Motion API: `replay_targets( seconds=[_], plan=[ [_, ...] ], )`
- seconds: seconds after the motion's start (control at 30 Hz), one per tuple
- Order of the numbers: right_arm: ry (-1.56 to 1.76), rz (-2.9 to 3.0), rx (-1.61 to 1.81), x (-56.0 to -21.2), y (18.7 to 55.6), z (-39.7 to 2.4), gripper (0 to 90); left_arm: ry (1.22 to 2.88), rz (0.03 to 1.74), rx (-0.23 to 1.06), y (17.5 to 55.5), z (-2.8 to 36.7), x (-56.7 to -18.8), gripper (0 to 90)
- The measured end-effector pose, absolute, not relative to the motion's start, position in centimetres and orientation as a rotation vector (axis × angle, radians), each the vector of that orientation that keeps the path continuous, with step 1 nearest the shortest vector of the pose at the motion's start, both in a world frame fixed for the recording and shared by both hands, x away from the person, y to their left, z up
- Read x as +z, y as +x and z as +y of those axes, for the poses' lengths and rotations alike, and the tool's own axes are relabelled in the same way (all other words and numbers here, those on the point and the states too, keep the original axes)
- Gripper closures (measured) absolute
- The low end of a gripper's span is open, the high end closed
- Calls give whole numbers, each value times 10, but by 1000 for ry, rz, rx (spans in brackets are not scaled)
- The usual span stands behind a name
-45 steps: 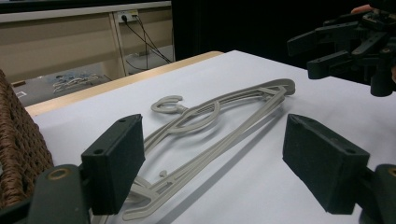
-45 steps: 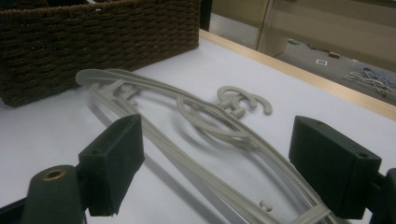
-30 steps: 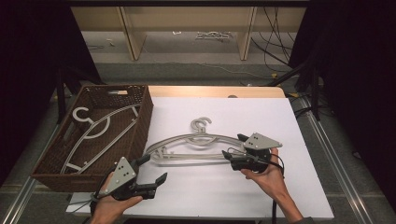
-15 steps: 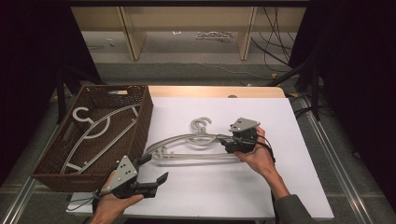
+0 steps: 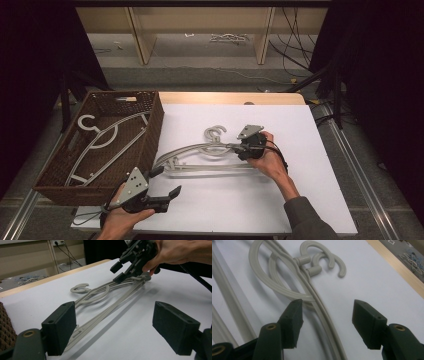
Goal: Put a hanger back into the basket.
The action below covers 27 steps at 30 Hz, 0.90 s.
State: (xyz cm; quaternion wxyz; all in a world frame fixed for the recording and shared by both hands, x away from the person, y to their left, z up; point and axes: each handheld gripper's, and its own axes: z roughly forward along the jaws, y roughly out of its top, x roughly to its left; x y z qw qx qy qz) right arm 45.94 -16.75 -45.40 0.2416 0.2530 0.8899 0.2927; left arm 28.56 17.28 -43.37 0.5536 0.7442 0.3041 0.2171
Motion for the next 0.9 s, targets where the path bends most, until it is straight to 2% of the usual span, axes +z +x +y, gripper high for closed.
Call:
replay_targets(
  seconds=[0.33, 0.67, 0.9],
  plan=[
    [608, 2500, 700, -462, 468, -163, 511, 1750, 723, 496, 284, 172, -434, 192],
    [528, 2545, 631, -468, 475, -163, 636, 1759, 713, 506, 285, 172, -434, 191],
    [492, 2568, 617, -471, 478, -161, 688, 1751, 731, 493, 285, 171, -434, 191]
  ],
)
